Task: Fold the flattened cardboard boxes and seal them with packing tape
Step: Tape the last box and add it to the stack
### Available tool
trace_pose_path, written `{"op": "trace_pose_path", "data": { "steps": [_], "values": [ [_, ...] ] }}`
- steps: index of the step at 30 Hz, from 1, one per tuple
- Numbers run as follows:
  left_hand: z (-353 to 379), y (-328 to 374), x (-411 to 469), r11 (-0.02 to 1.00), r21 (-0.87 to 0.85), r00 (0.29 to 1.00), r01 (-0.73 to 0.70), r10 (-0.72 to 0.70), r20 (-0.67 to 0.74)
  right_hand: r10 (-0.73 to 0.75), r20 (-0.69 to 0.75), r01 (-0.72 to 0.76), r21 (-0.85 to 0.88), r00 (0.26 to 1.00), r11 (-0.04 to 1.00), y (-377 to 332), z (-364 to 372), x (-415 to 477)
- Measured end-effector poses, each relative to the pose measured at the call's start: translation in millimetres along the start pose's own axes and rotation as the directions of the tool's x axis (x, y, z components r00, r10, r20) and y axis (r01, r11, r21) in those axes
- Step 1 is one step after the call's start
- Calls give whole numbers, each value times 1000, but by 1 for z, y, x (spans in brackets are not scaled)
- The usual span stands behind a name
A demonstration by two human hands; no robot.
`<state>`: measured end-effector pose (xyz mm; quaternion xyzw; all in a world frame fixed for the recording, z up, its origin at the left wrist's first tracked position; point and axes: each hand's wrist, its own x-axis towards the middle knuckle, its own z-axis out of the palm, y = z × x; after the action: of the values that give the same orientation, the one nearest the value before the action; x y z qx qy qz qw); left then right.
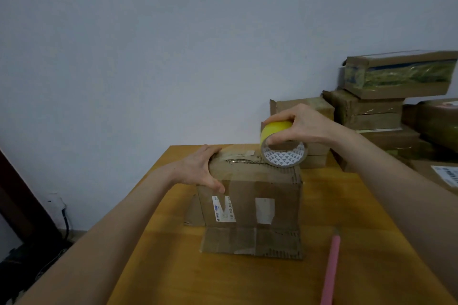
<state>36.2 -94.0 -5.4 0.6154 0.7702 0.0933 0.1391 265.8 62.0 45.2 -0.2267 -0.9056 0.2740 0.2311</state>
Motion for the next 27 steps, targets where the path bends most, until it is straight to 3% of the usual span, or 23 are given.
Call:
{"op": "trace_pose_path", "data": {
  "steps": [5,9,15,20,23,25,27],
  "values": [
    [-3,-1,-1,1000,14,1000,2,-2,23,29,-3,-29,-65,1000,997,13,-26,-14],
    [-2,-3,1,1000,14,1000,7,-8,15,145,-48,-143,37,988,989,38,-35,-30],
    [0,1,0,998,-33,997,-60,61,38,144,-119,-132,103,982,986,56,-25,-41],
    [4,2,1,994,-29,992,-104,105,65,146,-22,-146,25,989,989,57,-31,-42],
    [11,-2,-3,998,-46,998,-39,41,53,177,-83,-169,93,981,981,61,-24,-49],
    [22,-1,-7,960,-278,998,38,-52,-45,183,-140,-158,173,973,972,61,-17,-55],
    [37,4,-9,755,-653,974,61,-189,-127,196,-202,-146,240,959,960,61,-7,-59]
  ]
}}
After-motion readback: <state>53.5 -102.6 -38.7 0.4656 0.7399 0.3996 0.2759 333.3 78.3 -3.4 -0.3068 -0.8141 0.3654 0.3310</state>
